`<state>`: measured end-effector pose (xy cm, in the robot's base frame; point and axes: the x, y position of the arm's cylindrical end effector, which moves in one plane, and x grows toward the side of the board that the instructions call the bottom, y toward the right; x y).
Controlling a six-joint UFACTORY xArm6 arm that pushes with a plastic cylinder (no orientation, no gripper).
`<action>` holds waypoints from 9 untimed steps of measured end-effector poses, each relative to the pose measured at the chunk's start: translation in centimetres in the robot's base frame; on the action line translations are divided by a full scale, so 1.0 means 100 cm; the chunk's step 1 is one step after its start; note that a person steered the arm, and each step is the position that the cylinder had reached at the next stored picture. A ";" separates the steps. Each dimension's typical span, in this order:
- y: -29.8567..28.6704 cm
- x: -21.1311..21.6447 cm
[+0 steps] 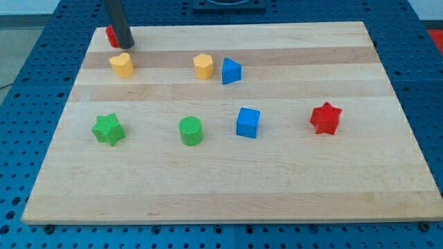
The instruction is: Slide your arm to the center right of the board
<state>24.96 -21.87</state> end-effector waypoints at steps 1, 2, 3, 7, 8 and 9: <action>0.000 0.000; 0.009 0.020; 0.025 0.034; 0.441 0.051; 0.483 0.127; 0.485 0.207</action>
<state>45.64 26.65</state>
